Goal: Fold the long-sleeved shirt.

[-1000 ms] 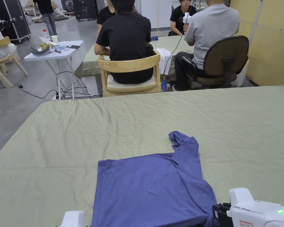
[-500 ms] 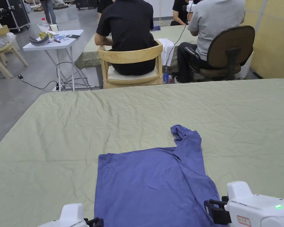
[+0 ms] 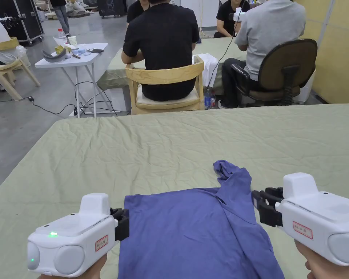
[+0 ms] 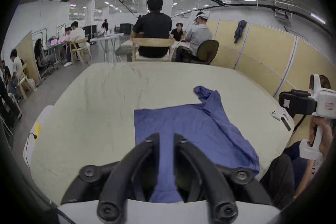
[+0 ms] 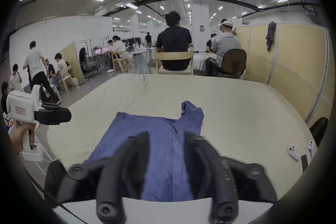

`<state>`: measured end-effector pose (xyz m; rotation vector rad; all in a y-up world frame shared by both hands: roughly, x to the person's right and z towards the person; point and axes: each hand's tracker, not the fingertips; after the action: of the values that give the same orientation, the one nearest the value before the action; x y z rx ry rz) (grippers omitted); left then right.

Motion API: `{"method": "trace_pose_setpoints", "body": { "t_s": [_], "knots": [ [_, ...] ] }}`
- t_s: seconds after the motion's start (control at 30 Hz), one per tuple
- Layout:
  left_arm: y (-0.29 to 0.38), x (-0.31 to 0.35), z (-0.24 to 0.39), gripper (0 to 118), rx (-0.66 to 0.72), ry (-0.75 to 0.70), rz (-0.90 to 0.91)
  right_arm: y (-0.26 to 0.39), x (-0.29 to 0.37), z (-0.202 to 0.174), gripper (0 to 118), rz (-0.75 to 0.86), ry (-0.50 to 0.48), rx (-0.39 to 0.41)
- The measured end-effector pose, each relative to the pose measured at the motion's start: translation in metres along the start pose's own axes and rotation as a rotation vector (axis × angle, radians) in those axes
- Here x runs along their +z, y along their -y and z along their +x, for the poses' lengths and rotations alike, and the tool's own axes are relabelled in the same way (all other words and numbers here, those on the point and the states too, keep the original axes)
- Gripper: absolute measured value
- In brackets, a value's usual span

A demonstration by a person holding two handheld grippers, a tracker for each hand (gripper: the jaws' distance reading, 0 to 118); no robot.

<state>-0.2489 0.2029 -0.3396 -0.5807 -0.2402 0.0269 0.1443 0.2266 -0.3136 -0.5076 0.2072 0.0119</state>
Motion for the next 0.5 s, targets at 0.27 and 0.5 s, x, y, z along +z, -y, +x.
{"method": "trace_pose_setpoints", "body": {
  "t_s": [0.27, 0.5],
  "knots": [
    [-0.019, -0.035, -0.005, 0, -0.017, 0.021, -0.05, -0.003, -0.014, 0.008, 0, -0.014, -0.047, -0.026],
    [-0.049, -0.123, -0.041, 0, -0.009, -0.004, -0.185, -0.002, -0.052, 0.02, 0, -0.069, -0.053, -0.04]
  ]
}}
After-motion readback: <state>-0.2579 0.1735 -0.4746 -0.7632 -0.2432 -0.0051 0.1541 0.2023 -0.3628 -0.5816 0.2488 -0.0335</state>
